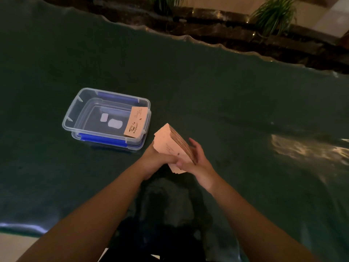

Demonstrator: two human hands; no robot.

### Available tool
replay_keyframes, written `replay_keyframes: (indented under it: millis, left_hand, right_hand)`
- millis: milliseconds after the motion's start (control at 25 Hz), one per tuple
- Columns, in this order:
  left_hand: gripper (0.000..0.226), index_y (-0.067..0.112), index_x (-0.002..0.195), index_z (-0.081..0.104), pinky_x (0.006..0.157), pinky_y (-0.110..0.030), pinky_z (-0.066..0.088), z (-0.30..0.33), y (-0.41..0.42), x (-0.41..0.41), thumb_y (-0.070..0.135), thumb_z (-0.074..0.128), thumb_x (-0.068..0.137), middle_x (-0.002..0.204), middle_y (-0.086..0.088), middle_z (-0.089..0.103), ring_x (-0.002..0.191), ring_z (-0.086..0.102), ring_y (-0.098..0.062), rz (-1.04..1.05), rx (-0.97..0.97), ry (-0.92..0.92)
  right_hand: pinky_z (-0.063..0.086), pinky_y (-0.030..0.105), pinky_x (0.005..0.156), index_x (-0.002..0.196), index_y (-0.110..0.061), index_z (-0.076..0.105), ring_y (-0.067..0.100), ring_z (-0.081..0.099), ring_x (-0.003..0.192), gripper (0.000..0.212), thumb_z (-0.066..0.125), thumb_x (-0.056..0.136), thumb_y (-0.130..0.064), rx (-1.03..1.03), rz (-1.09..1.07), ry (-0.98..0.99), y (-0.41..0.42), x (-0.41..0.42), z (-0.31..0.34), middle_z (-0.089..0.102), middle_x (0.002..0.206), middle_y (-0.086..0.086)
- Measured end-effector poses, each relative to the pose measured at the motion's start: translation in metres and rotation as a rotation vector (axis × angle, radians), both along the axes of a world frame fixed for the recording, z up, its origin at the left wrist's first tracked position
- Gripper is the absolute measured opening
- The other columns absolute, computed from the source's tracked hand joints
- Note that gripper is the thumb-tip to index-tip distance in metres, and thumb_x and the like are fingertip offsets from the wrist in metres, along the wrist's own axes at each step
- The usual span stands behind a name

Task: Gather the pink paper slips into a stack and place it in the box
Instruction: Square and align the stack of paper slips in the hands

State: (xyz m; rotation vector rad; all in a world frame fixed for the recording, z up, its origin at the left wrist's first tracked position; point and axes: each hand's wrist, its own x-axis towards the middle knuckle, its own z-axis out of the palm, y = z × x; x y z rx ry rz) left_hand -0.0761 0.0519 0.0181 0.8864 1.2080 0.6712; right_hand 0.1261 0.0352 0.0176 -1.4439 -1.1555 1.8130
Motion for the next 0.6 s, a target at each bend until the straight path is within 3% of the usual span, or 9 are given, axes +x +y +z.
replay_keyframes:
  millis: [80,160,240,280,360,400,520,600]
  left_hand:
    - [0.067,0.010,0.136,0.059,0.104,-0.052,0.055,0.004,-0.002,0.002,0.006,0.081,0.074,0.125,-0.016,0.073,0.120,0.069,-0.032,-0.011,-0.009,-0.119]
    - [0.054,0.008,0.133,0.060,0.098,-0.045,0.059,0.003,-0.003,0.003,0.001,0.072,0.081,0.123,-0.017,0.074,0.120,0.069,-0.035,-0.044,0.018,-0.204]
    - [0.055,0.010,0.135,0.059,0.095,-0.041,0.060,-0.002,-0.003,0.000,-0.001,0.071,0.082,0.124,-0.016,0.074,0.121,0.068,-0.034,-0.052,0.043,-0.214]
    - [0.068,0.014,0.141,0.053,0.096,-0.042,0.059,-0.004,-0.002,-0.004,0.000,0.077,0.079,0.127,-0.015,0.072,0.123,0.068,-0.032,-0.043,0.047,-0.187]
    - [0.101,0.031,0.150,0.039,0.099,-0.044,0.058,-0.010,-0.001,-0.013,0.009,0.093,0.066,0.133,-0.005,0.067,0.124,0.067,-0.022,-0.035,0.058,-0.058]
    - [0.107,0.039,0.147,0.040,0.099,-0.043,0.058,-0.013,-0.002,-0.018,0.016,0.097,0.060,0.132,0.004,0.067,0.121,0.067,-0.014,-0.062,0.083,0.038]
    - [0.094,0.058,0.125,0.046,0.099,-0.031,0.056,-0.020,-0.001,-0.023,0.033,0.099,0.052,0.122,0.025,0.067,0.112,0.064,0.010,-0.202,0.125,0.313]
    - [0.090,0.061,0.119,0.044,0.099,-0.026,0.053,-0.025,0.000,-0.018,0.037,0.098,0.051,0.120,0.028,0.063,0.107,0.061,0.017,-0.243,0.154,0.437]
  right_hand:
    - [0.061,0.029,0.096,0.159,-0.037,0.033,0.004,0.069,0.122,0.121,0.100,0.059,-0.025,-0.053,-0.108,0.069,-0.010,-0.002,-0.007,0.063,0.142,-0.006]
    - [0.057,0.044,0.108,0.155,-0.031,0.042,0.015,0.070,0.126,0.115,0.100,0.057,-0.018,-0.072,-0.217,0.130,-0.015,-0.006,-0.013,0.072,0.138,0.000]
    - [0.055,0.050,0.110,0.144,-0.031,0.053,0.019,0.070,0.127,0.101,0.100,0.056,-0.017,-0.019,-0.254,0.123,-0.017,-0.005,-0.016,0.075,0.133,0.001]
    - [0.057,0.048,0.108,0.141,-0.033,0.054,0.018,0.070,0.126,0.098,0.100,0.056,-0.018,0.012,-0.245,0.084,-0.015,-0.002,-0.015,0.076,0.132,-0.002]
    - [0.060,0.041,0.103,0.144,-0.033,0.050,0.015,0.069,0.126,0.102,0.099,0.057,-0.014,0.051,-0.216,0.014,-0.012,0.009,-0.015,0.074,0.132,-0.005]
    - [0.060,0.038,0.102,0.149,-0.030,0.046,0.014,0.068,0.127,0.107,0.097,0.058,-0.007,0.076,-0.189,-0.006,-0.010,0.014,-0.015,0.072,0.134,-0.004]
    - [0.059,0.034,0.103,0.155,-0.032,0.035,0.013,0.064,0.131,0.113,0.091,0.064,0.004,0.152,-0.056,-0.142,-0.007,0.026,-0.016,0.064,0.141,-0.005]
    - [0.057,0.034,0.106,0.156,-0.037,0.032,0.008,0.061,0.132,0.114,0.092,0.068,0.002,0.166,0.015,-0.250,-0.006,0.028,-0.020,0.059,0.140,-0.012]
